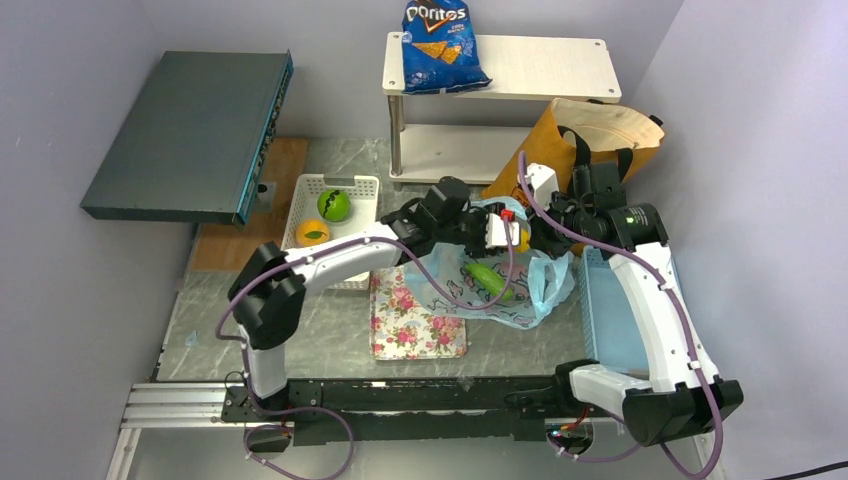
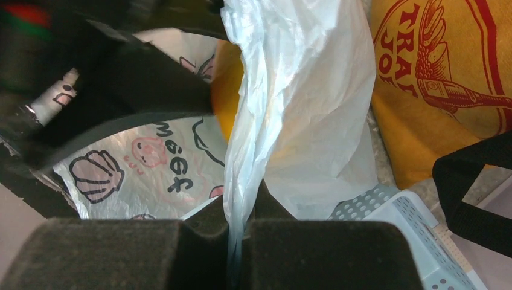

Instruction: Untie the knot of the grocery bags and take out the mixed food

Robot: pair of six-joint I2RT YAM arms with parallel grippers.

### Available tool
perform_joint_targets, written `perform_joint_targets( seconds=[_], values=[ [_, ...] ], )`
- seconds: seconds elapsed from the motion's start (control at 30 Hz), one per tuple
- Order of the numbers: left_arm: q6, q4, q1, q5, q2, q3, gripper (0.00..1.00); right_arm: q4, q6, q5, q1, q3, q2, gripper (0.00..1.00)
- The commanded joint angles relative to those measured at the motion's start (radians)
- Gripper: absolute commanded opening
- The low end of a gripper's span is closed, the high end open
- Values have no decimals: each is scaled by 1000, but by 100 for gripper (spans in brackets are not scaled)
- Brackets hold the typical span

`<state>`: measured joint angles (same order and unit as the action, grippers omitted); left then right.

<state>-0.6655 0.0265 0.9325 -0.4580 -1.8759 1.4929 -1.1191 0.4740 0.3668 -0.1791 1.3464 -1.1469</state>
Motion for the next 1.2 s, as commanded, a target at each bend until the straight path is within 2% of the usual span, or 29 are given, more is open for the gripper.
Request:
perform_joint_targets(
  seconds=[0.0,0.17,0.27,0.4,0.57,0.67,0.8,0.87,0.93,1.03,1.07,1.17],
  values=[
    [185,-130,24,-140,120,-30,28,51,7,-6,2,-9,12,0],
    [236,-75,40,-158,238,-54,28,109,40,19,1,4,2,0],
    [248,-58,34,-38,364,-157,26,138,106,44,-6,17,0,0],
    [289,-58,-11,101,560,-306,27,152,184,19,-80,51,-19,2],
    [220,-33,-44,352,730,-359,30,197,295,-41,-140,49,-18,2],
    [319,70,-187,368,758,-347,31,178,327,-52,-143,58,-37,2],
    [421,207,-417,337,744,-415,31,199,378,-110,-144,-57,23,2],
    [425,263,-491,305,717,-456,34,204,389,-140,-143,-108,61,3],
    [408,279,-517,301,695,-517,36,185,396,-147,-144,-112,85,5],
    [400,249,-543,300,667,-597,39,148,370,-166,-144,-75,94,17],
    [396,240,-546,316,655,-607,41,134,361,-184,-144,-60,94,26],
    [390,243,-561,359,601,-598,49,83,330,-214,-144,-23,97,70]
  ],
)
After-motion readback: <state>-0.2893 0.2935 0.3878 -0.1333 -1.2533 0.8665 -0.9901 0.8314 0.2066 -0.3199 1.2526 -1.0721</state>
